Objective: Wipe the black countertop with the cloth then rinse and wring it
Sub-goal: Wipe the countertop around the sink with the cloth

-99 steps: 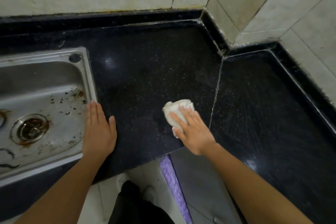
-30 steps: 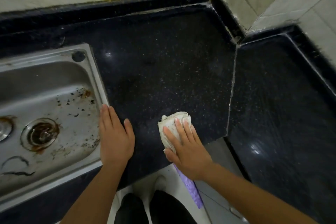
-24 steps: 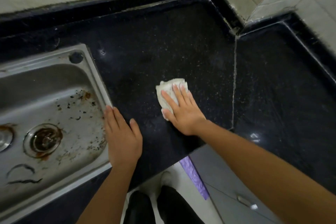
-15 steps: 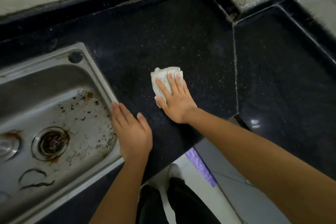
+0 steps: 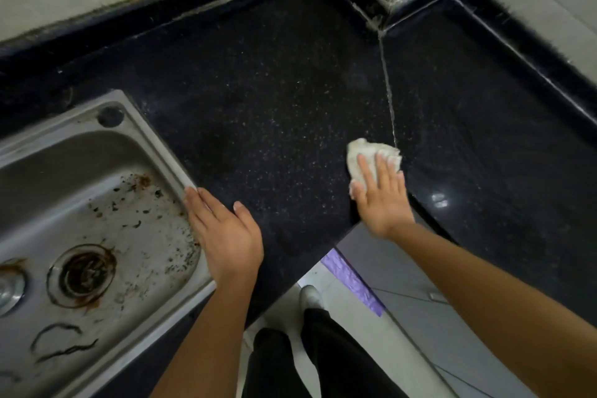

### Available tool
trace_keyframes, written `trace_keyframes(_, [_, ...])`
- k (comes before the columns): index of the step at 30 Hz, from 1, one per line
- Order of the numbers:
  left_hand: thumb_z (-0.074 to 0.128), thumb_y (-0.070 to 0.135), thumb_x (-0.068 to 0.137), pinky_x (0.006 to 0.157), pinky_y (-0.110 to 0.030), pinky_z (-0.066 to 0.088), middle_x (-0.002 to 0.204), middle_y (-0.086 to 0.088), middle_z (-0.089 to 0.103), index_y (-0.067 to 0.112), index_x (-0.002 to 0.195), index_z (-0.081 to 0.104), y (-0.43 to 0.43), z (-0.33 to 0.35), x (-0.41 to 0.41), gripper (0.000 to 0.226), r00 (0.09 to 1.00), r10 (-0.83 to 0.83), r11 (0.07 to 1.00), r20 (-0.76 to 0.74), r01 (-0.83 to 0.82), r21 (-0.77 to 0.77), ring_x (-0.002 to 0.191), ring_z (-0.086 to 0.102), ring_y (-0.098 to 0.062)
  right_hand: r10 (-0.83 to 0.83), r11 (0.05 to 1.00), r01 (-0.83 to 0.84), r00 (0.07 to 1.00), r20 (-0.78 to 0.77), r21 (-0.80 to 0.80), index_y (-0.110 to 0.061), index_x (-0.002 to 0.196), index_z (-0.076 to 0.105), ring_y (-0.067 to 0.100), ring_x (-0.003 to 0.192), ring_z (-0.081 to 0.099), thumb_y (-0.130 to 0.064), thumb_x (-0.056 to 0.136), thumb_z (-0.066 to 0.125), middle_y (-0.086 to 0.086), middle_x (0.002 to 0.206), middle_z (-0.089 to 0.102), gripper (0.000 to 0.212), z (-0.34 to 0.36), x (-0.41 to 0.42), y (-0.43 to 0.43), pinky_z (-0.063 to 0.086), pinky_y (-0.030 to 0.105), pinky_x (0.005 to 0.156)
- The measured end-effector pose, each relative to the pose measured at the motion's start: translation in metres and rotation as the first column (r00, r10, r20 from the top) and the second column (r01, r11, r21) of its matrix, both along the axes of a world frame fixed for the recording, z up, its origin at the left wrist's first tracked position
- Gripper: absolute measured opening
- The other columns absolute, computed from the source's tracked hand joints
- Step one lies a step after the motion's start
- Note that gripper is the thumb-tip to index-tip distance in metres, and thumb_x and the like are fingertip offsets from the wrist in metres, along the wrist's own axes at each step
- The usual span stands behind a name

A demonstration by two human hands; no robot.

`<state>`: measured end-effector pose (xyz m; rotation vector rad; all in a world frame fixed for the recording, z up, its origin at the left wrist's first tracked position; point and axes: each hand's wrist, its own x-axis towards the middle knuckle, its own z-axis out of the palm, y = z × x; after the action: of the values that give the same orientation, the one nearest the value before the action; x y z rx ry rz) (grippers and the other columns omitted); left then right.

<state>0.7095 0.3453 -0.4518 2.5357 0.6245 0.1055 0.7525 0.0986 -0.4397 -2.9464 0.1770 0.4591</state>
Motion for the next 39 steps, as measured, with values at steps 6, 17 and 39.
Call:
trace_keyframes(6, [0.031,0.029,0.098,0.116,-0.044,0.013,0.153,-0.027,0.013,-0.011,0.144,0.015,0.001,0.000,-0.001,0.064,1.000,-0.003,1.000,0.013,0.003,-0.006,0.141,0.016,-0.038,-0.299,0.954,0.299,0.954,-0.010,-0.022,-0.026,0.152,-0.008,0.027,0.147,-0.015,-0.043,0.103,0.015,0.012,0.160,-0.013,0.057,0.004,0.023,-0.016,-0.011,0.042,0.117])
trace_keyframes(17, [0.035,0.024,0.099,0.118,-0.042,0.009,0.156,-0.023,0.006,-0.009,0.146,0.010,0.002,0.001,-0.001,0.063,1.000,-0.006,0.995,0.022,0.008,-0.096,0.144,0.007,-0.033,0.234,0.971,-0.232,0.972,0.030,-0.060,-0.010,0.153,0.009,0.048,0.142,0.011,-0.049,0.100,0.001,0.030,0.154,0.012,0.066,0.000,-0.086,0.083,0.013,0.057,0.115])
trace_keyframes(39, [0.029,0.014,0.101,0.118,-0.041,0.017,0.158,-0.007,0.010,0.004,0.148,0.017,0.037,-0.001,-0.012,0.049,0.991,-0.131,0.973,0.039,0.136,-0.185,0.146,0.006,-0.015,0.677,0.732,-0.678,0.716,-0.173,0.060,-0.039,0.148,-0.017,0.021,0.142,-0.031,-0.050,0.101,0.011,0.003,0.157,-0.028,0.056,0.013,0.120,0.221,-0.020,0.037,0.113])
